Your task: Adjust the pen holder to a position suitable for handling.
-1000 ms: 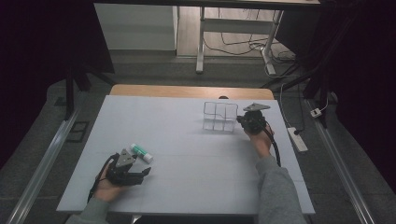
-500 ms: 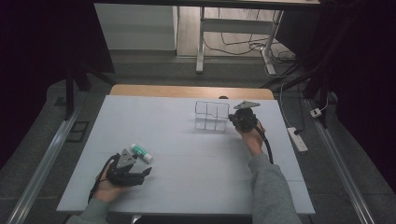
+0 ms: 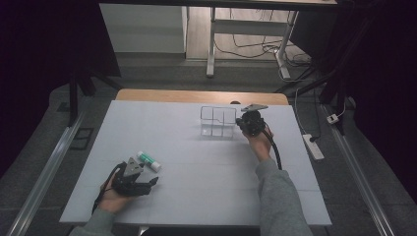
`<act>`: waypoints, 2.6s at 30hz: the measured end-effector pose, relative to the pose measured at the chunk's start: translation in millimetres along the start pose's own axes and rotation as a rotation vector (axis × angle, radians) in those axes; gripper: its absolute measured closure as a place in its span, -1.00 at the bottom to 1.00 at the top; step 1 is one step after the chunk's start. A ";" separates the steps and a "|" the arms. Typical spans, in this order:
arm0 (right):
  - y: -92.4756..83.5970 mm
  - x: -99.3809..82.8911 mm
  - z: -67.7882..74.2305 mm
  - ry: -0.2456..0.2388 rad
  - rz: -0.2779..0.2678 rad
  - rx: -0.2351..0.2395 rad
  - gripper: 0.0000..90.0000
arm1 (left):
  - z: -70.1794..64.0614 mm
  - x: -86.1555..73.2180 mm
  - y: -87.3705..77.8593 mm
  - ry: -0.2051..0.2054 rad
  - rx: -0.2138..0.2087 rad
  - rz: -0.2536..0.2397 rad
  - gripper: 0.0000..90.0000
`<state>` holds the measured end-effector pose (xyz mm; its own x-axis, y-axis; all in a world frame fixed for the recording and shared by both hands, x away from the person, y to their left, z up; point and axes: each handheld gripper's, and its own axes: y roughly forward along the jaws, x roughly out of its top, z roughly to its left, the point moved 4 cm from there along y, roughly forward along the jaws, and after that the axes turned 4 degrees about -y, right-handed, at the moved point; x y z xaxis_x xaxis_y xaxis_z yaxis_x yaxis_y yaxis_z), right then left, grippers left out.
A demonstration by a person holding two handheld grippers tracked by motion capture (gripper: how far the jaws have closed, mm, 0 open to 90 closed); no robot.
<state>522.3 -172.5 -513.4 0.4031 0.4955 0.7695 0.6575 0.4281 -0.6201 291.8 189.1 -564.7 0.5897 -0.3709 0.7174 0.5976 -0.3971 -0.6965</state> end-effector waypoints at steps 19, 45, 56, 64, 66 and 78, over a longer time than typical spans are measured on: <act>14.6 15.6 23.8 0.001 -0.017 0.028 0.98 | 4.9 -1.6 -0.4 -0.023 0.000 0.002 -0.42; -31.1 -19.3 32.9 -0.049 -0.083 0.160 0.86 | 6.9 -2.1 -0.5 -0.042 -0.006 -0.004 -0.42; -77.1 -47.8 34.9 -0.051 -0.107 0.194 0.26 | 7.4 -1.7 -1.4 -0.042 -0.009 -0.013 -0.42; -106.0 -68.8 43.5 -0.056 -0.130 0.184 0.07 | 8.5 -1.2 -2.1 -0.039 -0.013 -0.021 -0.42; -114.1 -75.6 46.7 -0.057 -0.139 0.202 0.02 | 8.9 -0.9 -1.6 -0.041 -0.016 -0.022 -0.42; -146.6 -112.2 53.4 -0.070 -0.148 0.196 -0.17 | 10.4 -0.4 -3.5 -0.047 -0.027 -0.032 -0.42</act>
<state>346.7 -250.5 -517.0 0.2619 0.4649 0.8457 0.5674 0.6347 -0.5246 295.1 199.3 -562.6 0.5958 -0.3180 0.7375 0.6020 -0.4311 -0.6722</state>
